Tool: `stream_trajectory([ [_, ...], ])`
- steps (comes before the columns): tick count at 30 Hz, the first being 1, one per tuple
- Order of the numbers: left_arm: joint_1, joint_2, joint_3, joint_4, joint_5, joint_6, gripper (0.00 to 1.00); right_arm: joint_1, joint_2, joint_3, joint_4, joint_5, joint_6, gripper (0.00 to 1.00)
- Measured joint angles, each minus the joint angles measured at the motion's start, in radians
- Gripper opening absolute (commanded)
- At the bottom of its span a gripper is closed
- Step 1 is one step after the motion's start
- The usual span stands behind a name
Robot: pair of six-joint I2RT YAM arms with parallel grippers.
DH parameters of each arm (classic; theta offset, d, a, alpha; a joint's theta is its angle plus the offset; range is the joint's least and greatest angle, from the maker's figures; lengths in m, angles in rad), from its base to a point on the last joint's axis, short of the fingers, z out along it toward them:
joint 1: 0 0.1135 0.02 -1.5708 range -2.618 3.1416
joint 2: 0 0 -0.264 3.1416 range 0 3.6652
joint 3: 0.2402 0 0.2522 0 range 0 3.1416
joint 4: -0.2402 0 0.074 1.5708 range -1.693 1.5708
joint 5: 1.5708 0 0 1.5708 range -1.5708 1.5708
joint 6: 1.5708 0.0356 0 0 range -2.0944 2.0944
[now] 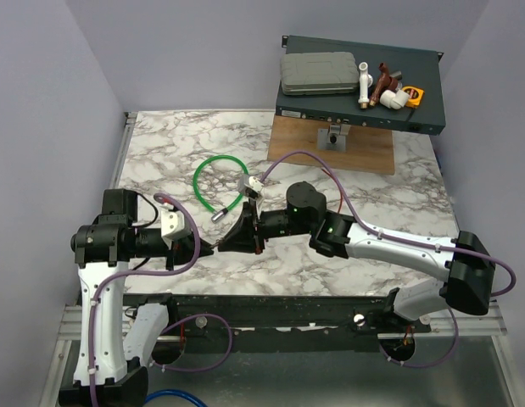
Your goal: Unlock with the key
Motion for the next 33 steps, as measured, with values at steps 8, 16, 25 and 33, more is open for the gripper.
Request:
stream_trajectory([
  [8, -0.001, -0.026, 0.009, 0.003, 0.003, -0.01, 0.13, 0.008, 0.0, -0.01, -0.005, 0.0, -0.011, 0.01],
  [16, -0.001, -0.026, 0.009, 0.006, -0.002, -0.019, 0.0, 0.013, 0.0, -0.011, -0.019, 0.001, -0.029, 0.02],
  [25, -0.009, -0.092, -0.022, 0.105, -0.043, -0.157, 0.0, 0.013, 0.001, -0.013, -0.039, 0.016, -0.016, 0.52],
  [33, -0.014, -0.04, -0.021, 0.098, -0.063, -0.206, 0.0, 0.011, -0.007, 0.006, -0.109, 0.093, -0.054, 0.53],
])
